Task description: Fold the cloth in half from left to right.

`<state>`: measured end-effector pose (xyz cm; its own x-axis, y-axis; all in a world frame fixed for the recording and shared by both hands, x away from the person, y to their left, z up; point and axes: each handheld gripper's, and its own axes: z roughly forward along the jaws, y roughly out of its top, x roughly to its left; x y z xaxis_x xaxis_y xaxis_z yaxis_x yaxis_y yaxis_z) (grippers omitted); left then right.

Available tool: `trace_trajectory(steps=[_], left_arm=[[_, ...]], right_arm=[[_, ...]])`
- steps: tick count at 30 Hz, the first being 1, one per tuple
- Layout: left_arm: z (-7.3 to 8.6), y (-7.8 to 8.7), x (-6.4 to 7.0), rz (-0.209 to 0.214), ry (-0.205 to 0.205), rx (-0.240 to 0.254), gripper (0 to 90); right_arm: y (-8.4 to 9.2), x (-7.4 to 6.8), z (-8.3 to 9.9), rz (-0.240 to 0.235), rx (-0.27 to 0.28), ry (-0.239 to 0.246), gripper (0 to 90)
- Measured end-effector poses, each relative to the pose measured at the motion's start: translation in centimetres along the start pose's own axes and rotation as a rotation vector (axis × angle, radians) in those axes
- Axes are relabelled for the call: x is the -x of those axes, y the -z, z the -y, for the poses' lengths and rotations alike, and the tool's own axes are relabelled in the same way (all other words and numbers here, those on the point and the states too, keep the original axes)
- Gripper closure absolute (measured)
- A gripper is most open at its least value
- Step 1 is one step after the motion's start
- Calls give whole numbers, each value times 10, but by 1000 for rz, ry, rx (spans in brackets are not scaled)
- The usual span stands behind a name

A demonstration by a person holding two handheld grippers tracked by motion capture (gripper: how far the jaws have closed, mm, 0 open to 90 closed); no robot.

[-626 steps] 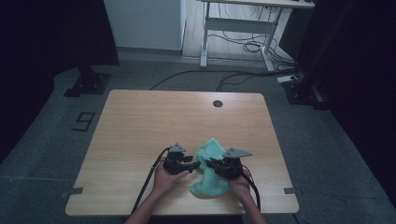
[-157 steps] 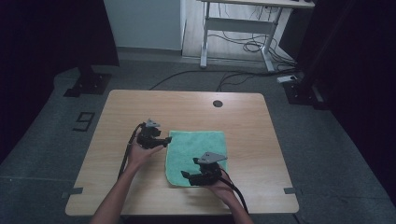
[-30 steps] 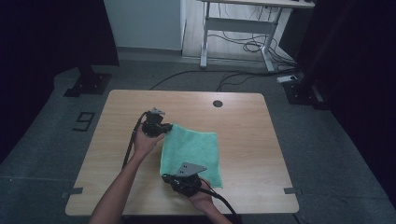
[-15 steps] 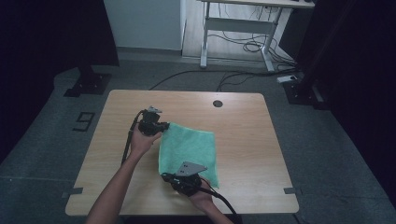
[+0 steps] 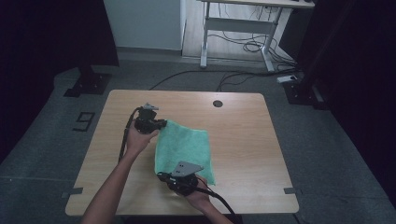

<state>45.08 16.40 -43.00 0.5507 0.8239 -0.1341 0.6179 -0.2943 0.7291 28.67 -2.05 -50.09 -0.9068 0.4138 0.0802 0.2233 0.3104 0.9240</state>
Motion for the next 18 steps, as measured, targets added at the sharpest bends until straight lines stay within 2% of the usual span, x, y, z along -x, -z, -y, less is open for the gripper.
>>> trace_trajectory(steps=[3,7,9,11,13,14,15,16,18], left_arm=[[-9,11,-2,-14,-4,13,849],[-13,12,-1,-19,-7,15,848],[-13,1,4,-15,-9,-7,848],[-12,-3,5,-11,-9,-14,847],[-11,-17,12,3,-12,-32,846],[-11,-17,12,3,-12,-32,846],[-11,-25,15,6,-13,-38,846],[-11,-25,15,6,-13,-38,845],[-13,-35,18,10,-2,-43,843]], right_arm=[[-5,-3,-5,-8,9,5,876],[-2,-3,-8,9,38,-1,876],[2,-2,-6,15,43,-11,876],[5,0,-4,25,37,-15,876],[9,4,3,32,31,-36,875],[9,4,3,32,31,-36,875],[12,6,6,38,31,-46,875],[12,6,6,38,31,-46,875],[17,8,8,51,35,-46,874]])
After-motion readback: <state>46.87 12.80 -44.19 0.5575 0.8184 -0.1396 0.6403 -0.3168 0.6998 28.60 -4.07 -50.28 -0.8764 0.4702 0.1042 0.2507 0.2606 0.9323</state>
